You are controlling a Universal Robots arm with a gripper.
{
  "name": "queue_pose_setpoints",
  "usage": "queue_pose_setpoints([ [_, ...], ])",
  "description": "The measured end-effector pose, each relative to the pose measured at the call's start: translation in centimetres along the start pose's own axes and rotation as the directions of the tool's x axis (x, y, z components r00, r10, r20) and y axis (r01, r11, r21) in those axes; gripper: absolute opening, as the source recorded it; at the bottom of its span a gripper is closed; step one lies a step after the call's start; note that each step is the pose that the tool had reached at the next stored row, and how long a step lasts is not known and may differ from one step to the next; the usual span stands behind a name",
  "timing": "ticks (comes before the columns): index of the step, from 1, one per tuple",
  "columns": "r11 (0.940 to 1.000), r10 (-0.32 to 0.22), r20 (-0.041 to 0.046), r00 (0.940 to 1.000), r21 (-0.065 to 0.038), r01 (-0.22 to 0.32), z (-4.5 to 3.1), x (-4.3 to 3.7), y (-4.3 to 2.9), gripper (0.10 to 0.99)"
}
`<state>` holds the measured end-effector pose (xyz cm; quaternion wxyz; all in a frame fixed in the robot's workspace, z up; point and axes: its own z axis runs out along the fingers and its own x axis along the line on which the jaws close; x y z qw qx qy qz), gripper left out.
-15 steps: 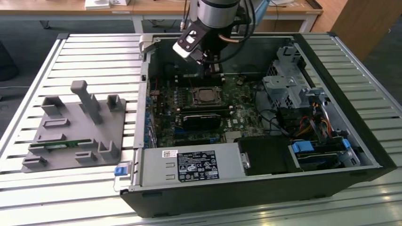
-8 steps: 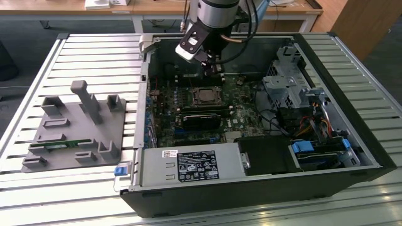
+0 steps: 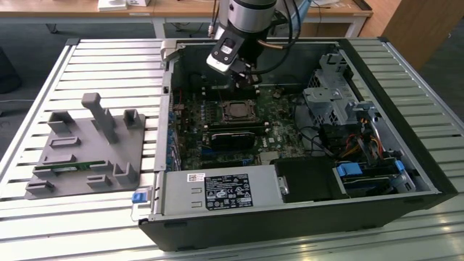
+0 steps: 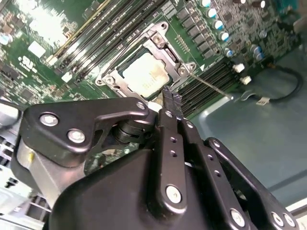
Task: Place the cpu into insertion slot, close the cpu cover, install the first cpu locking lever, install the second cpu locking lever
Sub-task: 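Install the first cpu locking lever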
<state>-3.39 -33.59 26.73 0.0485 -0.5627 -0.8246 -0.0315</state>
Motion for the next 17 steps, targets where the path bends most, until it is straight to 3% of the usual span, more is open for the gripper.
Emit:
queue_pose_setpoints([
  [4, 0.9989, -0.046, 0.0003, 0.9989, 0.005, 0.046, 0.01, 0.00, 0.00, 0.106],
  [8, 0.9939, -0.110, 0.0013, 0.9940, 0.010, 0.110, 0.04, 0.00, 0.00, 0.106],
  [12, 0.9862, -0.165, 0.0051, 0.9863, 0.008, 0.165, 0.09, -0.01, 0.00, 0.106],
  [17, 0.9711, -0.239, 0.0125, 0.9710, 0.003, 0.239, 0.11, -0.01, 0.00, 0.106],
])
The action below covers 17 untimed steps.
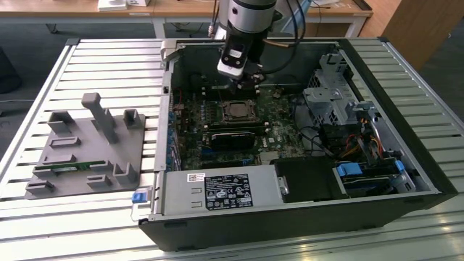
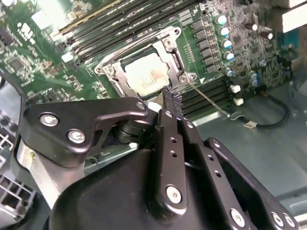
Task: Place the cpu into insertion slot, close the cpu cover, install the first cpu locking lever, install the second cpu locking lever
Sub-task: 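Install the first cpu locking lever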
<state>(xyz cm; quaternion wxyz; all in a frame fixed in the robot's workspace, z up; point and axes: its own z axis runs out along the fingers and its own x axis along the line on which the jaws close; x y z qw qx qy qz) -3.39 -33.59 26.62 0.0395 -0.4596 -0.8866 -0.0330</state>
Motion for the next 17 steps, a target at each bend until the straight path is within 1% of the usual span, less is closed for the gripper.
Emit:
queue_pose_setpoints([
  [4, 0.9984, -0.057, 0.0063, 0.9984, -0.005, 0.057, 0.01, 0.00, 0.00, 0.106],
  [8, 0.9924, -0.123, 0.0089, 0.9924, -0.004, 0.123, 0.02, 0.00, 0.00, 0.106],
  [12, 0.9808, -0.195, 0.0089, 0.9808, 0.000, 0.195, 0.06, 0.00, 0.00, 0.106],
  [14, 0.9731, -0.230, 0.0086, 0.9731, 0.003, 0.230, 0.08, -0.01, 0.00, 0.106],
  [17, 0.9597, -0.281, 0.0084, 0.9596, 0.005, 0.281, 0.13, -0.01, 0.00, 0.106],
])
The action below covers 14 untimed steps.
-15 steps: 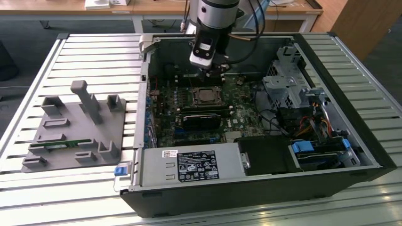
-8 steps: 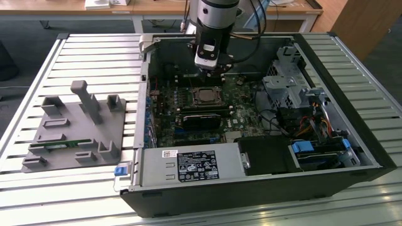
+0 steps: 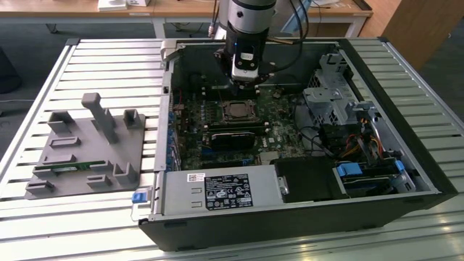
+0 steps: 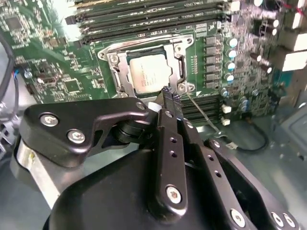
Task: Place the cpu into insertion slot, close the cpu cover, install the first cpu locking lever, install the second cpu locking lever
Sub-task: 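Install the first cpu locking lever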
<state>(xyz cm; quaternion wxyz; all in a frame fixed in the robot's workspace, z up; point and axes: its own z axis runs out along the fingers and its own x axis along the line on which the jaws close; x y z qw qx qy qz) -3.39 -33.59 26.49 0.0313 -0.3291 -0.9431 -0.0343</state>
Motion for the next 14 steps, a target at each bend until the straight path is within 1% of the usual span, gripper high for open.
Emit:
queue_pose_setpoints([
  [3, 0.9987, -0.051, 0.0015, 0.9987, 0.001, 0.051, 0.03, -0.01, 0.00, 0.106],
  [4, 0.9979, -0.065, 0.0049, 0.9979, -0.001, 0.065, 0.03, 0.00, -0.01, 0.106],
  [5, 0.9972, -0.074, 0.0124, 0.9972, -0.005, 0.074, 0.04, 0.00, -0.01, 0.106],
  [7, 0.9958, -0.089, 0.0337, 0.9955, -0.019, 0.089, 0.06, -0.01, 0.00, 0.106],
  [8, 0.9947, -0.099, 0.0411, 0.9942, -0.024, 0.100, 0.09, -0.01, 0.00, 0.106],
  [9, 0.9929, -0.115, 0.0431, 0.9924, -0.024, 0.117, 0.11, -0.01, 0.00, 0.106],
  [11, 0.9881, -0.151, 0.0425, 0.9876, -0.022, 0.152, 0.13, -0.01, -0.01, 0.106],
  [14, 0.9785, -0.205, 0.0403, 0.9780, -0.019, 0.205, 0.21, -0.02, -0.01, 0.106],
])
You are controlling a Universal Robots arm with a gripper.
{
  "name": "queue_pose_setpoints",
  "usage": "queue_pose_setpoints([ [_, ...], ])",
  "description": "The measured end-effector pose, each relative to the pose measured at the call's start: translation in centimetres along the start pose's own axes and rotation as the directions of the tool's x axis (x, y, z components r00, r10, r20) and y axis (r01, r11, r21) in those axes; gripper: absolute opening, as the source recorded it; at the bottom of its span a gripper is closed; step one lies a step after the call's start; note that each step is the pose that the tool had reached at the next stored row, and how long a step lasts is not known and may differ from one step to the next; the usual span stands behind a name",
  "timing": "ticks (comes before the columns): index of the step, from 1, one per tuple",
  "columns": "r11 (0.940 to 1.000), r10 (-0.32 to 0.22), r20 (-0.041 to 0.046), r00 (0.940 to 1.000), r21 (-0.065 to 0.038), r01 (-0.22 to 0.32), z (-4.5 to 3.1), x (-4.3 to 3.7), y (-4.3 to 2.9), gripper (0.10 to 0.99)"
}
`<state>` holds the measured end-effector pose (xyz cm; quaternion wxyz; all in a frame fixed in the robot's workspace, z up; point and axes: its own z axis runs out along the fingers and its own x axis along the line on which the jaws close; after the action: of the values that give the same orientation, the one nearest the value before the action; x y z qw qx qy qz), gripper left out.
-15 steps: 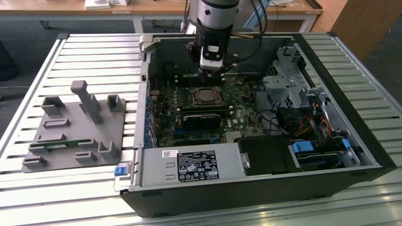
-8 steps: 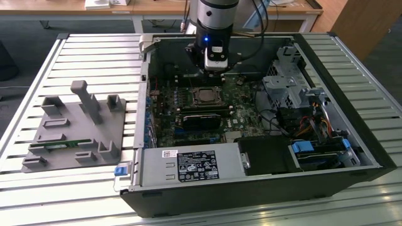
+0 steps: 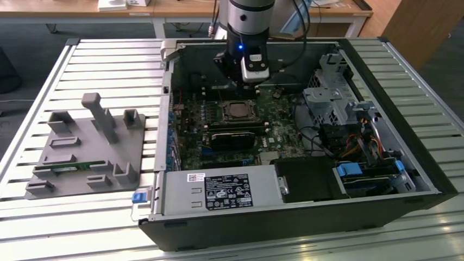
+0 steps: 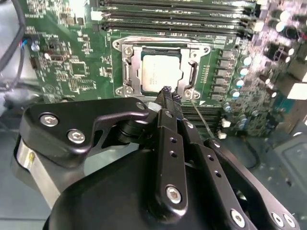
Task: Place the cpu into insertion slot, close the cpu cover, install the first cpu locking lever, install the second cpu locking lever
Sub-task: 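Install the first cpu locking lever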
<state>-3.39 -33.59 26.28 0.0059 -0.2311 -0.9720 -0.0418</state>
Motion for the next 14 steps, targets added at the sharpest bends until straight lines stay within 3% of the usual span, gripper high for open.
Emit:
queue_pose_setpoints([
  [3, 0.9985, -0.055, -0.0039, 0.9985, 0.002, 0.055, 0.09, 0.00, -0.01, 0.106],
  [7, 0.9921, -0.125, -0.0086, 0.9921, 0.005, 0.126, 0.22, -0.01, -0.02, 0.106],
  [11, 0.9808, -0.195, -0.0111, 0.9808, 0.007, 0.195, 0.35, -0.01, -0.03, 0.106],
  [14, 0.9688, -0.248, -0.0146, 0.9687, 0.007, 0.248, 0.40, -0.01, -0.03, 0.106],
])
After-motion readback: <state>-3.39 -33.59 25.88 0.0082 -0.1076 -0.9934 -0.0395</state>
